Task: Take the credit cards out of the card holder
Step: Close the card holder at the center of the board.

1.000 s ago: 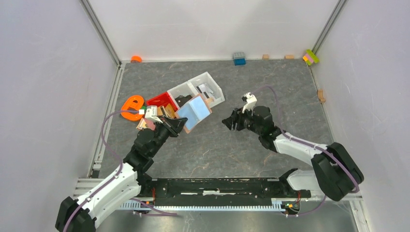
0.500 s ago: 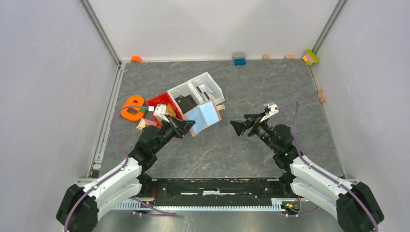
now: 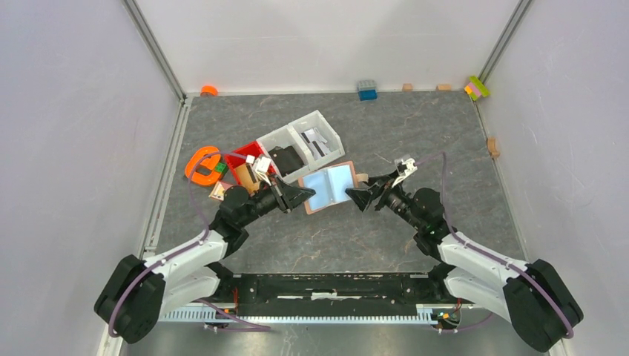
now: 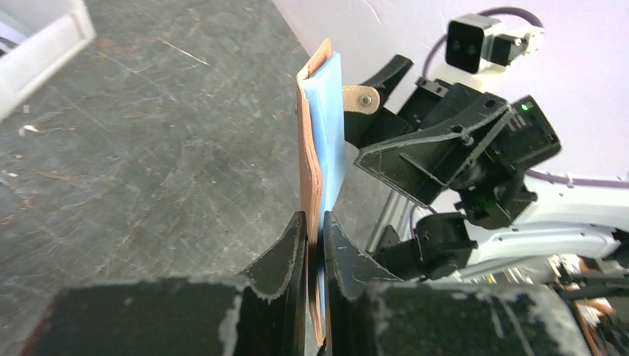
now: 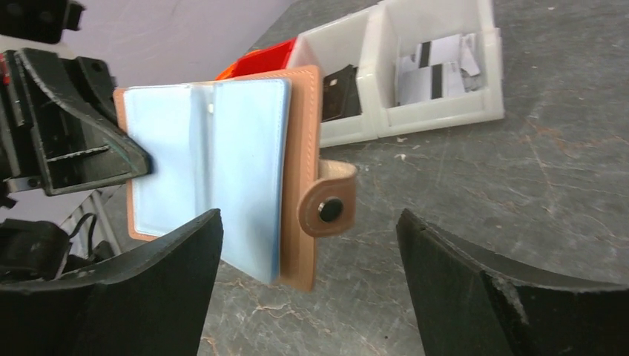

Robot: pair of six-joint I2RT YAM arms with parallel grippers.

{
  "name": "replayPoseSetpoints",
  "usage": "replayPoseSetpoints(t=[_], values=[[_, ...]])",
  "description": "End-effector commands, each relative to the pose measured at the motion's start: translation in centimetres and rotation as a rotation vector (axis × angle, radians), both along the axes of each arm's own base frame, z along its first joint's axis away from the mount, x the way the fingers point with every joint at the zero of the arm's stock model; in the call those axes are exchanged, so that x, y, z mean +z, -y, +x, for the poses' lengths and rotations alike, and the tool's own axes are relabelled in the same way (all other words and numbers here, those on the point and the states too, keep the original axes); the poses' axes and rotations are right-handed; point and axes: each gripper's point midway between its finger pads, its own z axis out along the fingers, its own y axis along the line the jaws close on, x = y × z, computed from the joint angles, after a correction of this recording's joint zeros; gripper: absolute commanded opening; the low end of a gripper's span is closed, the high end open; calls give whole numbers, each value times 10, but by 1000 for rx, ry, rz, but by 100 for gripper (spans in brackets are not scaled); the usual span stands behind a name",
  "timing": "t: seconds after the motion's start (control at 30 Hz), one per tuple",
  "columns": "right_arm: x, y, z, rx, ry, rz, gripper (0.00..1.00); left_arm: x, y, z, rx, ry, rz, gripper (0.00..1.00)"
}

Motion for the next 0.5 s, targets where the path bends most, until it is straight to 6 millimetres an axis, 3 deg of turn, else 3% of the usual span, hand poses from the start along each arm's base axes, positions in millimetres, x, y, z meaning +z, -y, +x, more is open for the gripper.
replayPoseSetpoints(t=[0.0,0.27,0.33,0.47], values=[[24,-16,-9,109,68,72,84,47,13,-9,-108,98,-112,2],[9,-36,-6,203,15,13,19,43,19,-8,-131,73,-104,2],[3,-43,-5,218,2,-13,12,41,21,-7,-142,65,-102,2],[-10,-47,2,178,-14,-123,10,40,27,-10,-181,52,-104,2]])
